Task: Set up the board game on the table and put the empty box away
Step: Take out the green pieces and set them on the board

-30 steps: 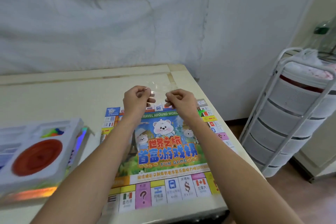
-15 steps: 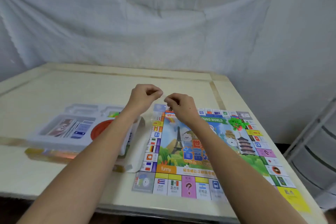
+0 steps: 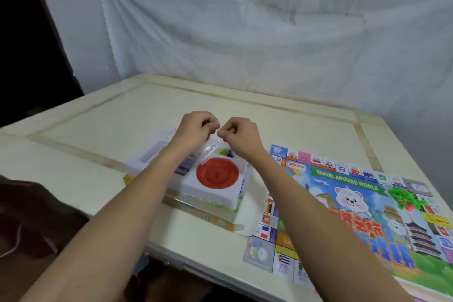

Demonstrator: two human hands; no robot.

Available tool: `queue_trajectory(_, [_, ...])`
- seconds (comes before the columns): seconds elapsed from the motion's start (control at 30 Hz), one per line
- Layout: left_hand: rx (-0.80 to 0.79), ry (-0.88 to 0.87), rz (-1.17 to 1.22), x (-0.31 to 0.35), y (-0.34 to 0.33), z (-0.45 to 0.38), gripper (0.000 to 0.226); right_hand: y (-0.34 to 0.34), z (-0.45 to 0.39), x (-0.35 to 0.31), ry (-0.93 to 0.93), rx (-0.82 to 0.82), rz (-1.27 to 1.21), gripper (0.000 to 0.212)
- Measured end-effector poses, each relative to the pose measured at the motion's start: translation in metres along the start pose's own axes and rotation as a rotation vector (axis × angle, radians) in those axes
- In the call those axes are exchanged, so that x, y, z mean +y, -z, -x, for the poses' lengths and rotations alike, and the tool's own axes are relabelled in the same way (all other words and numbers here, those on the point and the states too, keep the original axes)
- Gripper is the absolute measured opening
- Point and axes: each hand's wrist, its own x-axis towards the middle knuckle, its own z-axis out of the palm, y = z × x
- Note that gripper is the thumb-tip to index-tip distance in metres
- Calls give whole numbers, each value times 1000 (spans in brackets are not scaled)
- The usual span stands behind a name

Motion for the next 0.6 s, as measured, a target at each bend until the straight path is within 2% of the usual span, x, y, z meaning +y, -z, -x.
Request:
queue_trajectory(0.07, [41,45,46,-12,14,2,13,-20,-8,-7,-17,-13,-8,13])
queue_trajectory(0.13, [17,70,55,-22,25,5,4,-29,-13,-9,-39,14,-12,12])
queue_trajectory(0.2, [-6,101,-3,-37,40,6,15,-37,-20,-9,-80,41,-29,11])
queue_trajectory(0.3, [57,120,-70,-61,56,0,16,-50,-31,-8,-122,28,-39,13])
queue_trajectory(0.37, [96,114,-107,-74,59,-11,20,-57,-38,-8,-131,8,30,16])
queue_trajectory(0.6, [29,53,-411,-102,48,-43,30,-80,-53,-2,-234,-64,383,15])
